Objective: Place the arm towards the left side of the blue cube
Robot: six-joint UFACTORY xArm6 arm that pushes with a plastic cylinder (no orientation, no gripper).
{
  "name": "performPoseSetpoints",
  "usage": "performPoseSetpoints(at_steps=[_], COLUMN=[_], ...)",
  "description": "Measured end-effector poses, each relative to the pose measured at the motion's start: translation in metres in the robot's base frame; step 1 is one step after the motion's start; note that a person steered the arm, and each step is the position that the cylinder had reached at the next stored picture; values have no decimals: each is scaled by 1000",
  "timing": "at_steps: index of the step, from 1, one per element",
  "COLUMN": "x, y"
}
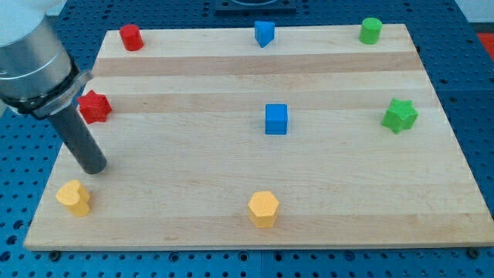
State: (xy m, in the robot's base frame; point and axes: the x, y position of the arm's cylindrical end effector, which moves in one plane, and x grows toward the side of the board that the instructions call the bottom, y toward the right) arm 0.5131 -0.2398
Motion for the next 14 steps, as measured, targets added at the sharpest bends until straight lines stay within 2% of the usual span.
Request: performPoseSetpoints(at_steps=[3,5,8,11,14], x=[39,12,6,-61,-107], y=[-4,2,10,65,173])
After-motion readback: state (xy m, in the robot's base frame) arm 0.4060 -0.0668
